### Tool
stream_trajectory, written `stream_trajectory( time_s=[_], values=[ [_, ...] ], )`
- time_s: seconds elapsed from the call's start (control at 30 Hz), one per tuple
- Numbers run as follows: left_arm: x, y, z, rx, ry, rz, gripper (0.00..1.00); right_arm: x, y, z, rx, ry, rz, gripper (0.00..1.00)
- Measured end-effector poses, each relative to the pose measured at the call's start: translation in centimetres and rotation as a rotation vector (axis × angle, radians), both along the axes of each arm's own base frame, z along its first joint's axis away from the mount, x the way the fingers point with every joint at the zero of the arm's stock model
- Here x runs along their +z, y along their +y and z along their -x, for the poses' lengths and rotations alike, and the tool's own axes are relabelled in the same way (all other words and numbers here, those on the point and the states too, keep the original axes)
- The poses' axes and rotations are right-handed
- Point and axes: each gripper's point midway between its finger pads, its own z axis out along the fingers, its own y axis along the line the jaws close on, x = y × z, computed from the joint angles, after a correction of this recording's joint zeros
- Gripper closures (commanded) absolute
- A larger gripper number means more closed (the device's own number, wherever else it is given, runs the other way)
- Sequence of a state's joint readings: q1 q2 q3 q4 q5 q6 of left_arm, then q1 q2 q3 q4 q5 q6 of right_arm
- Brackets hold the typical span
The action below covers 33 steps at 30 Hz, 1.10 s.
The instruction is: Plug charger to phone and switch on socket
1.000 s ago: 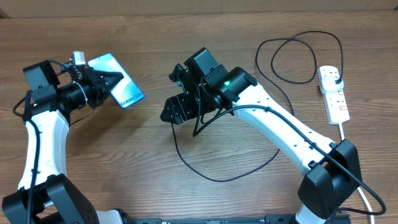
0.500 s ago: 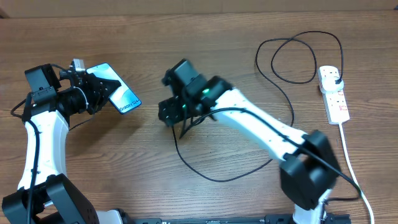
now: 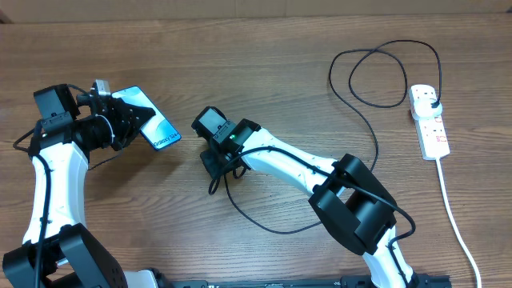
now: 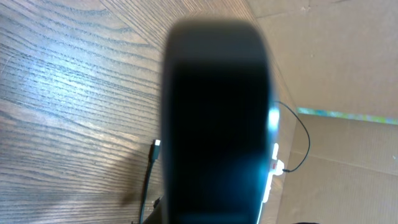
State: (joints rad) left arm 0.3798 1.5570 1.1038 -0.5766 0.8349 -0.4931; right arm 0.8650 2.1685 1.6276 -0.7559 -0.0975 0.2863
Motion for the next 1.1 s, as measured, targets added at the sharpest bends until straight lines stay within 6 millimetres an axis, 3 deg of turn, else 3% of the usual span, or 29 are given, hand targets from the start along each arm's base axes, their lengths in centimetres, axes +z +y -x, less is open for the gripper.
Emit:
stream_trajectory(
  time_s=[0.07,0.23,0.4,0.53,0.63,0.73,0.83,0.9,0.93,1.1],
  values=[
    [0.0,0.0,0.0,0.001,0.001,-0.002,0.93,0.0,-0.1,-0.1,-0.001,-0.002,0.006,0.67],
    [0.0,0.0,0.0,-0.001,-0.001,-0.003,0.93,-0.9,-1.1,0.6,-0.007,0.022,0.042,0.69],
    [0.0,0.0,0.0,-0.001,-0.001,-0.003,0.93,-2.2,-3.3,2.4,-0.027,0.094,0.121,0.71],
    [-0.1,0.1,0.0,0.0,-0.001,-0.005,0.93,-2.4,-4.9,3.9,-0.029,0.153,0.19,0.88],
    [-0.1,0.1,0.0,0.003,0.002,-0.01,0.93,-2.5,-7.0,5.4,-0.037,0.218,0.275,0.91],
    [-0.2,0.2,0.0,0.005,0.003,-0.013,0.93,-2.3,-10.2,7.3,-0.048,0.3,0.399,0.86],
    [-0.2,0.2,0.0,0.007,0.004,-0.016,0.93,-2.2,-12.9,8.3,-0.071,0.355,0.495,0.73],
    [-0.2,0.2,0.0,0.007,0.005,-0.016,0.93,-2.2,-13.6,7.8,-0.09,0.357,0.502,0.57],
    [-0.2,0.2,0.0,0.007,0.004,-0.017,0.93,-2.3,-13.6,7.3,-0.099,0.349,0.494,0.54],
    [-0.2,0.3,0.0,0.009,0.005,-0.019,0.93,-2.5,-13.3,5.4,-0.135,0.32,0.43,0.51]
  ],
)
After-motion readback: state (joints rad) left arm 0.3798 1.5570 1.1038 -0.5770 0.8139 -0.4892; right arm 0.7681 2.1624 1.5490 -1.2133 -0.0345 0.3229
